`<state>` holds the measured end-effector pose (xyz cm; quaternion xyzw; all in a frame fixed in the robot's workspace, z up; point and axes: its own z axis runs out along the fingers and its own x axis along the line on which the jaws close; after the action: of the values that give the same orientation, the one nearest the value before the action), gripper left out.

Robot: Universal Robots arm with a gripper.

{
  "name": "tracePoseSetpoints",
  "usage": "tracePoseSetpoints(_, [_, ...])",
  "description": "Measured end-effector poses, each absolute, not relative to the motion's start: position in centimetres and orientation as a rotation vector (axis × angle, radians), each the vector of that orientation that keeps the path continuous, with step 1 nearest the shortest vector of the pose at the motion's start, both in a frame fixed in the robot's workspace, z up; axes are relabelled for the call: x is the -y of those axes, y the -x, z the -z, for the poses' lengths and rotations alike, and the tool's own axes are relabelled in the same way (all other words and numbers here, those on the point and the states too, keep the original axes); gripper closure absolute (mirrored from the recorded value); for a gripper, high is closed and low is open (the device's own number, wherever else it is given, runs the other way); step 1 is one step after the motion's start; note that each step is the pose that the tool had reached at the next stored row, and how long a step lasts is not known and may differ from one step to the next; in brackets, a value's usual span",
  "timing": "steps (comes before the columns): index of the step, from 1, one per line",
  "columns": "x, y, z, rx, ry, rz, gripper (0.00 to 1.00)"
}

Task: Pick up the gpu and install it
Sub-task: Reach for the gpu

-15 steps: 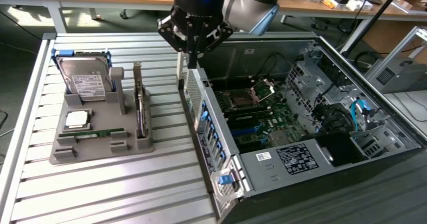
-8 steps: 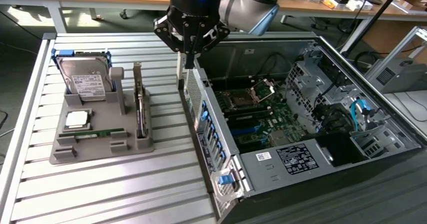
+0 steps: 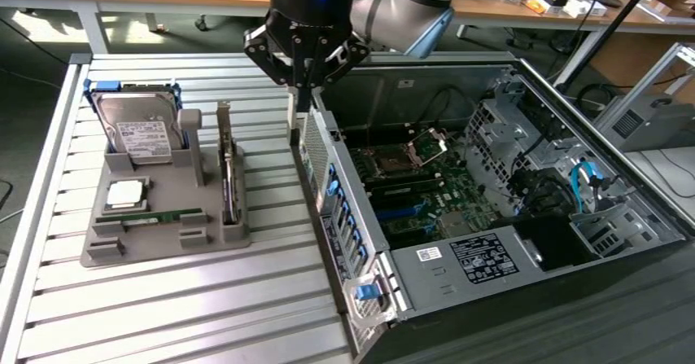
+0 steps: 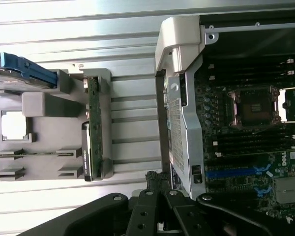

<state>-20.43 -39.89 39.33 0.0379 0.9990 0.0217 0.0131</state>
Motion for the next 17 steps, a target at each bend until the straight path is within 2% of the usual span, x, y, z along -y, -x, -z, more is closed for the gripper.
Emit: tracePoseSetpoints(17, [39.89, 21.5, -39.33, -3.113, -0.118, -0.068, 0.89])
